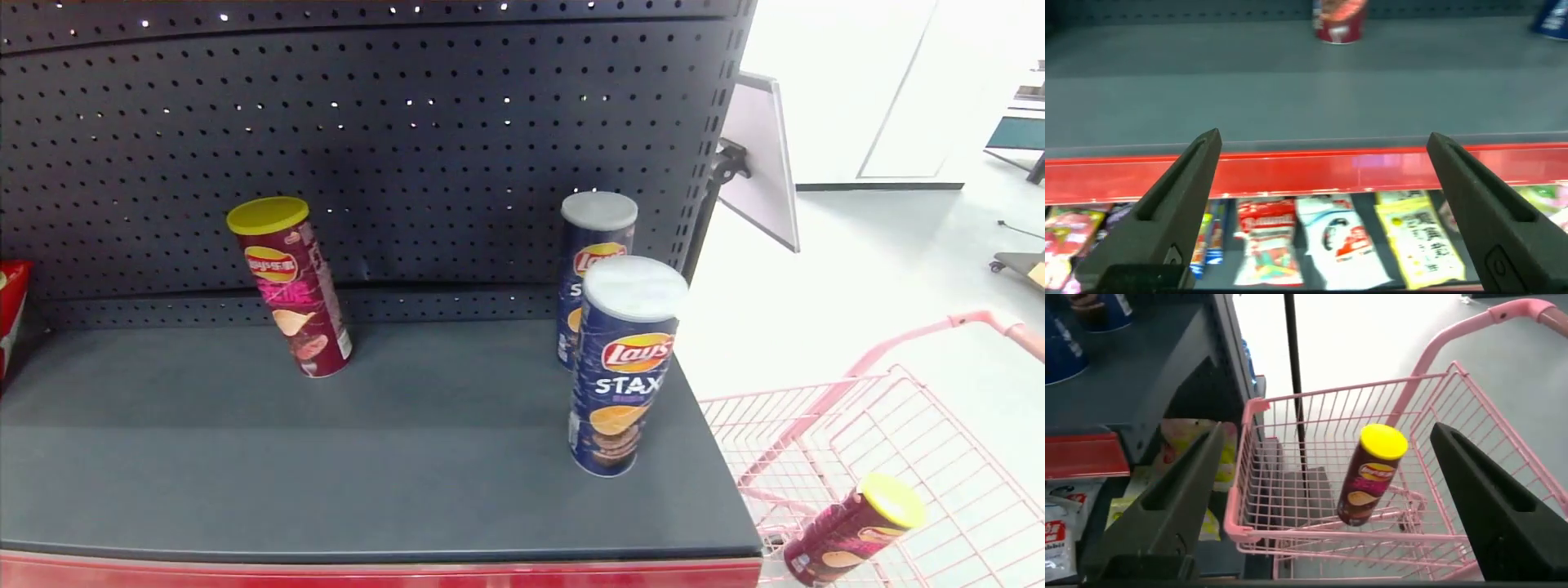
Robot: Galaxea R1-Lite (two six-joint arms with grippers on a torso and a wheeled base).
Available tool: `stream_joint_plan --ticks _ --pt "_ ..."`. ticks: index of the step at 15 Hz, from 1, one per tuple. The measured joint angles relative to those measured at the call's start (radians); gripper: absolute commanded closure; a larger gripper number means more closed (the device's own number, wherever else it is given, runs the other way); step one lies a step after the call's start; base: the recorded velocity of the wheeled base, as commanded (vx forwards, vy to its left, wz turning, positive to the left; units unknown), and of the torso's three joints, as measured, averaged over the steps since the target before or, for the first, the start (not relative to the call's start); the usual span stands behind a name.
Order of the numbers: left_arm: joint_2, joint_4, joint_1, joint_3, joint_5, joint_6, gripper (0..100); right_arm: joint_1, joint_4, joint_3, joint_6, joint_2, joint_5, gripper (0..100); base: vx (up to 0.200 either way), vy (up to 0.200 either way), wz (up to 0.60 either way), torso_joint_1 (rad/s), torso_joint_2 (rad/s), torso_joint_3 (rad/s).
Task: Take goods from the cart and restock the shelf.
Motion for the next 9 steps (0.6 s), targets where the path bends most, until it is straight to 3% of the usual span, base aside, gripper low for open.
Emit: stream_joint_plan --ticks 9 --pt "0.0 0.0 0.0 0.0 0.0 0.0 0 0.0 0.0 0.0 -0.001 0.0 0.0 0 0.0 -0.2 0.0 0.003 0.0 0.001"
